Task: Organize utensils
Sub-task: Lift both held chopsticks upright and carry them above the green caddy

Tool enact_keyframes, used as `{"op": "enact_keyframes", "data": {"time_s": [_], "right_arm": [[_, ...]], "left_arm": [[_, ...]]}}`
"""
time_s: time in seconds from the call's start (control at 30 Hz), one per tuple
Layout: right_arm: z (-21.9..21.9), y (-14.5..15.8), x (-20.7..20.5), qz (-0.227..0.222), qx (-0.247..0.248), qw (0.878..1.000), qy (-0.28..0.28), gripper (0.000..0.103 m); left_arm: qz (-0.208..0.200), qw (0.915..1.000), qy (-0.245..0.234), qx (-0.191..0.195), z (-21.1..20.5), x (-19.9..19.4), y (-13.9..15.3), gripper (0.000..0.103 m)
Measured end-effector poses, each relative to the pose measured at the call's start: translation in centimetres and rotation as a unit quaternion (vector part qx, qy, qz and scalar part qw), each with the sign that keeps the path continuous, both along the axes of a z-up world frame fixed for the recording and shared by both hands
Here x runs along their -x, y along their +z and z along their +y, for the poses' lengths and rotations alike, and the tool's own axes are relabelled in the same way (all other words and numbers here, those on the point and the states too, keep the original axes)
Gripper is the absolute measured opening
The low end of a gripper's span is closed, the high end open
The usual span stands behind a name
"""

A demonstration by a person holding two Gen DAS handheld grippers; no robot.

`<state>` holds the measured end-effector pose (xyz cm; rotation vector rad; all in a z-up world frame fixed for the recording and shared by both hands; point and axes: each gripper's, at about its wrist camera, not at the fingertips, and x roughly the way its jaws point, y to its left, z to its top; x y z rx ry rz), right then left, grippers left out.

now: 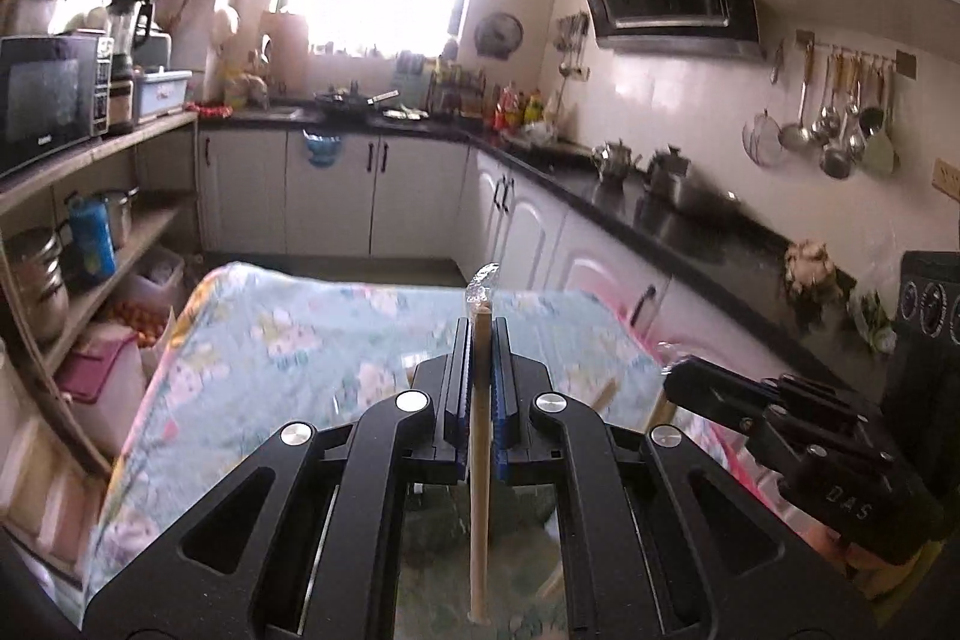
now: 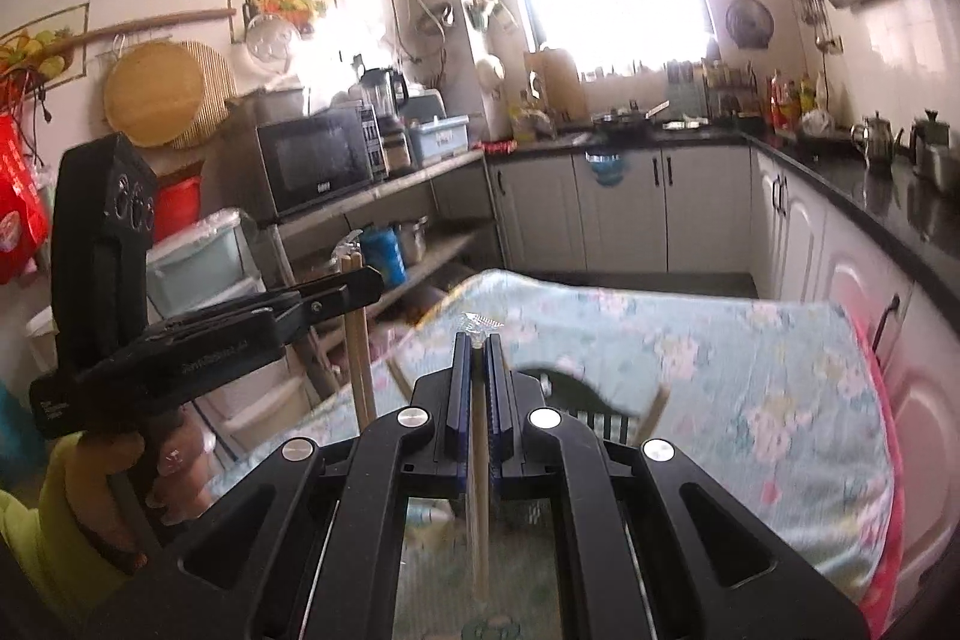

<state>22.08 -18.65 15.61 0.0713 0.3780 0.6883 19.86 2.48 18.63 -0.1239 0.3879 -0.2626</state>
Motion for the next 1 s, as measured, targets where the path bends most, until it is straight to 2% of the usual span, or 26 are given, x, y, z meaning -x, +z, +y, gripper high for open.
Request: {"op": "enact_keyframes", "data": {"time_s": [0.2,0.5,0.83,1.0], "right_arm": [[-0.5,2.4,-1.4,-0.025,-0.018,0.999,-0.015,0.005],[-1.8,4.0,-4.1,-0.035,-0.031,0.998,-0.046,0.005],[-3.2,2.7,-6.8,-0.019,-0.047,0.995,-0.085,0.005],[-3.5,1.5,-7.8,-0.020,-0.048,0.993,-0.103,0.005]], "left_arm": [[-0.017,0.9993,0.023,0.022,0.3,-1.9,1.2,0.001],[-0.038,0.9984,0.040,0.014,-1.4,-3.8,2.3,0.001],[-0.050,0.9976,0.048,-0.001,-3.0,-5.4,0.0,0.001],[-0.043,0.9976,0.055,0.000,-3.2,-6.4,-1.6,0.001]]}}
